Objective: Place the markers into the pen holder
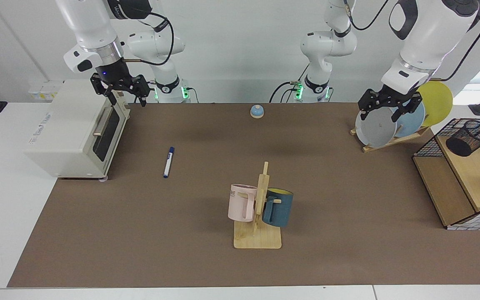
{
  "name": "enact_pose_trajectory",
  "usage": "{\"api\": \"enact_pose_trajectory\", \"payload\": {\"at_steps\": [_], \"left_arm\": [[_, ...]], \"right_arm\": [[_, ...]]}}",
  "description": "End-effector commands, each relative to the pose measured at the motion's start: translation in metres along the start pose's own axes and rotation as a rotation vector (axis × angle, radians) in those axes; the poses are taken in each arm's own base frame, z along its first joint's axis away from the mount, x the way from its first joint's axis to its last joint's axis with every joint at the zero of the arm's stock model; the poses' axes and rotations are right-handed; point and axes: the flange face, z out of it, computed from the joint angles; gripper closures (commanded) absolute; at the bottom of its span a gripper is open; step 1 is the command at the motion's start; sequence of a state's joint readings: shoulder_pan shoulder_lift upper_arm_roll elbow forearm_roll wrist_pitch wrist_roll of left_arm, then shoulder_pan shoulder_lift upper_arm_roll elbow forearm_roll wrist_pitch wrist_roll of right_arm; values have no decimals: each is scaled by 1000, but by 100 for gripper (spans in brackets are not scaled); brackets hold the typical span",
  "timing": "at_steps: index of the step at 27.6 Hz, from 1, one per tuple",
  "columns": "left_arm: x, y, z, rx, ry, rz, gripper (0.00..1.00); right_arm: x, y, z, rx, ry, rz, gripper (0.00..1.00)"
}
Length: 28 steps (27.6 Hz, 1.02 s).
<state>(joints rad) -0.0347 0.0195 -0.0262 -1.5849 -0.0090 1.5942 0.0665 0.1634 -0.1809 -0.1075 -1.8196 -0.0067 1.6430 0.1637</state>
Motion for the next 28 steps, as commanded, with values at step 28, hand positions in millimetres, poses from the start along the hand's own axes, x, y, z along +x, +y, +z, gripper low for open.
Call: {"api": "enact_pose_trajectory", "payload": {"at_steps": [28], "left_arm": [[-6, 0, -2, 15, -12, 12, 0]], "right_arm": [[1, 8, -6, 33, 24, -1, 0]]}}
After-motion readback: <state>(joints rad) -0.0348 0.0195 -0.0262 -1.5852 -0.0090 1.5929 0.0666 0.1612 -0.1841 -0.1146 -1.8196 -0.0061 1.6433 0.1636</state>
